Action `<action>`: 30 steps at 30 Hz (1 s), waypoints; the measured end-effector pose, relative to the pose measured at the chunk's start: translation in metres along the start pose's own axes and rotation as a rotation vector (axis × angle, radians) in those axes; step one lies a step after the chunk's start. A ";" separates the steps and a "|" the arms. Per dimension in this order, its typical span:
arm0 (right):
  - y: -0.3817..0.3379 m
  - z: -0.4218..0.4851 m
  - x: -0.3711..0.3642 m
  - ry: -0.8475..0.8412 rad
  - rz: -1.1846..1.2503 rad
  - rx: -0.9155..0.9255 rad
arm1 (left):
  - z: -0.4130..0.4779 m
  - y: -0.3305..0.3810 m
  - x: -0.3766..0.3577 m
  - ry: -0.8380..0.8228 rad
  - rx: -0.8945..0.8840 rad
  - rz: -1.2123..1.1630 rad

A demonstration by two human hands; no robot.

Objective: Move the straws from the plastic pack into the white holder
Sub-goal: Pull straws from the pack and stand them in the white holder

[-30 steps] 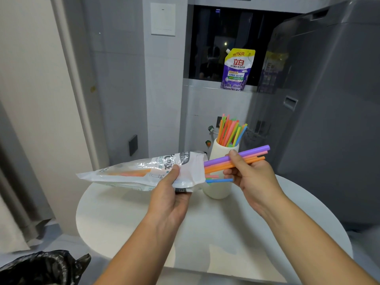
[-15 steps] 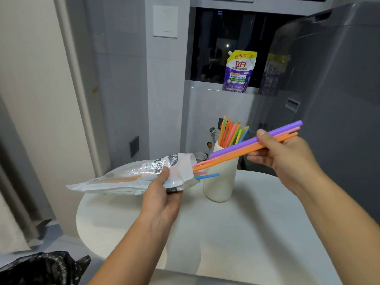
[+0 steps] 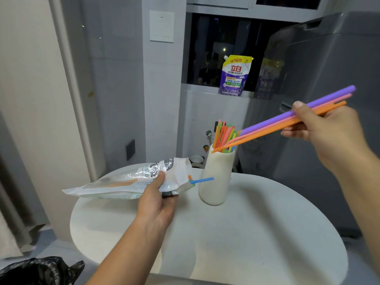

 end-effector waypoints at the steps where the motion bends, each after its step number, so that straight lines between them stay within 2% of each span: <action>1: -0.002 0.001 0.001 0.012 -0.013 0.011 | 0.000 -0.001 0.000 -0.004 0.005 0.003; 13: -0.008 0.009 -0.016 0.065 -0.245 0.065 | -0.007 -0.004 -0.003 -0.021 0.004 0.042; 24: -0.006 0.025 -0.063 -0.080 -0.425 0.079 | -0.006 -0.007 -0.002 0.012 0.015 0.044; 30: 0.001 0.039 -0.088 -0.152 -0.560 0.026 | -0.007 -0.009 -0.001 0.012 0.022 0.047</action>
Point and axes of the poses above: each hand's wrist, its own z-axis towards the middle knuckle, its own x-axis out of the back of the hand, y = z × x, the point moved 3 cm from there along z, towards the middle knuckle, and after that the axes turned 12 degrees about -x, right-handed, at the moved point
